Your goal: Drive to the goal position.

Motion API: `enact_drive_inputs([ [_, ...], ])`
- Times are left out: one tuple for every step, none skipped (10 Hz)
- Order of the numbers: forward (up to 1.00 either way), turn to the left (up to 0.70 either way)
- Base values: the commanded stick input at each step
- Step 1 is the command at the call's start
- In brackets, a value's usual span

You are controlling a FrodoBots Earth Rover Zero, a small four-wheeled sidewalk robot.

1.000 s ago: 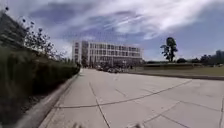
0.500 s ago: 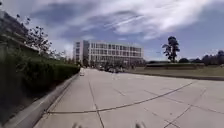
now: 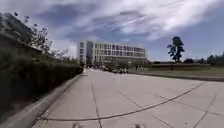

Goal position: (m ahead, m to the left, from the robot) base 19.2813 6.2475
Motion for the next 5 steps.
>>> enact_drive_inputs([
  [0.45, 0.00],
  [0.45, 0.00],
  [0.45, 0.00],
  [0.45, 0.00],
  [0.45, 0.00],
])
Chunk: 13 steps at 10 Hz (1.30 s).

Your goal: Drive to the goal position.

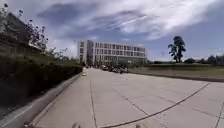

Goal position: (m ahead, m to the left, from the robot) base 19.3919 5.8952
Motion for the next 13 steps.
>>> enact_drive_inputs([
  [0.45, 0.00],
  [0.45, 0.00],
  [0.45, 0.00],
  [0.45, 0.00],
  [0.45, 0.00],
  [0.45, 0.00],
  [0.45, 0.05],
  [0.45, 0.27],
  [0.45, 0.27],
  [0.45, 0.01],
  [0.45, 0.00],
  [0.45, 0.00],
  [0.45, 0.00],
])
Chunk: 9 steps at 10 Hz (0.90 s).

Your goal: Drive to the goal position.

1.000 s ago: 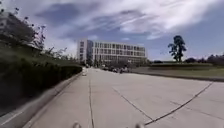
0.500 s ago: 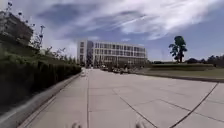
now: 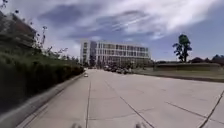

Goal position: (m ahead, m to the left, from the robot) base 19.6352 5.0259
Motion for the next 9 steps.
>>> enact_drive_inputs([
  [0.45, 0.00],
  [0.45, 0.00],
  [0.45, 0.15],
  [0.45, 0.27],
  [0.45, 0.10],
  [0.45, 0.01],
  [0.45, 0.00],
  [0.45, 0.00],
  [0.45, 0.06],
])
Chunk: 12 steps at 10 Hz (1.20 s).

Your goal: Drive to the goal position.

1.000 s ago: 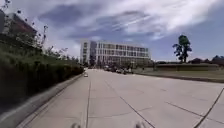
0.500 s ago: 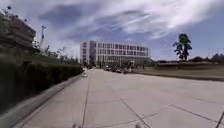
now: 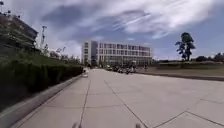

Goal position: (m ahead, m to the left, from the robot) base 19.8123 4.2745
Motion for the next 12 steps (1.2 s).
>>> enact_drive_inputs([
  [0.45, 0.25],
  [0.45, 0.24],
  [0.45, 0.07],
  [0.45, 0.00],
  [0.45, 0.00],
  [0.45, 0.00],
  [0.45, 0.00],
  [0.45, 0.00],
  [0.45, 0.00],
  [0.45, 0.00],
  [0.45, 0.00],
  [0.45, 0.00],
])
